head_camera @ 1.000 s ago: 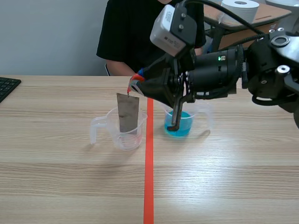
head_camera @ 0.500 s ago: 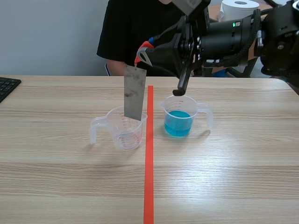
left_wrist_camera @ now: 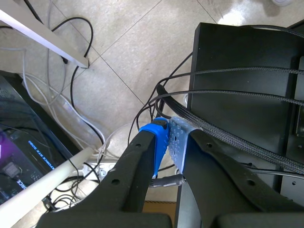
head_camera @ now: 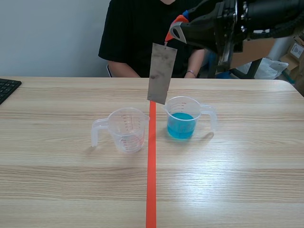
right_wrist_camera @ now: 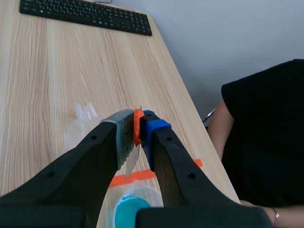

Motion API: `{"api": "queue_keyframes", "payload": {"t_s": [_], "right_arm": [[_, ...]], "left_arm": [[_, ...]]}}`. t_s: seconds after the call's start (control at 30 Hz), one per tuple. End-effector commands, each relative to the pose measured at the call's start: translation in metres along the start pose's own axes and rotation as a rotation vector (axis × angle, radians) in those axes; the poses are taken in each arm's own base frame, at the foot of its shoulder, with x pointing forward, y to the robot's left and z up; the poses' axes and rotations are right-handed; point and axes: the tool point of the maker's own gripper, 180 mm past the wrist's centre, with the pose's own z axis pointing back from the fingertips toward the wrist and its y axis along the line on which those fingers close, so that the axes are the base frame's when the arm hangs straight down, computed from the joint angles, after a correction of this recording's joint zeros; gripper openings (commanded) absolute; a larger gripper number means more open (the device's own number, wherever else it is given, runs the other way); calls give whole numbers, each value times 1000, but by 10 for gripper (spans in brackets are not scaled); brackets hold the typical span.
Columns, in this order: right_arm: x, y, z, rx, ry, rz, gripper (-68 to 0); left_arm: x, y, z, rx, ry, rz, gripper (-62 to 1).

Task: Do the redox reaction experiment.
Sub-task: 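Move the plate over the blue solution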

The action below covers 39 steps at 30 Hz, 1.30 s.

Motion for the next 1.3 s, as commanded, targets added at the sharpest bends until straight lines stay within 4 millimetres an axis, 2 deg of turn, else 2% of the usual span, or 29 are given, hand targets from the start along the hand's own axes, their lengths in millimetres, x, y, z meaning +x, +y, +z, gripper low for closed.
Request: {"api": "queue_keyframes", "payload": {"t_s": [0.0,0.2,0.43,1.0,1.13,1.27], "right_arm": [[13,-9,6,-10,-19,39,-662],[7,-15,22,-23,18,56,-662],[1,-19,30,-32,55,65,-662],[-7,-21,33,-39,89,64,-662],[-12,-25,35,-49,99,53,-662],[-13,-26,35,-53,98,47,-662]], "left_arm": [[2,-2,2,-8,-14,0,-569],[0,-2,2,-8,1,0,-569],[-9,-3,2,-16,48,-24,-569],[4,3,0,8,-10,-66,-569],[21,11,2,-3,-70,-126,-569],[56,20,8,-35,-166,-204,-569]]}}
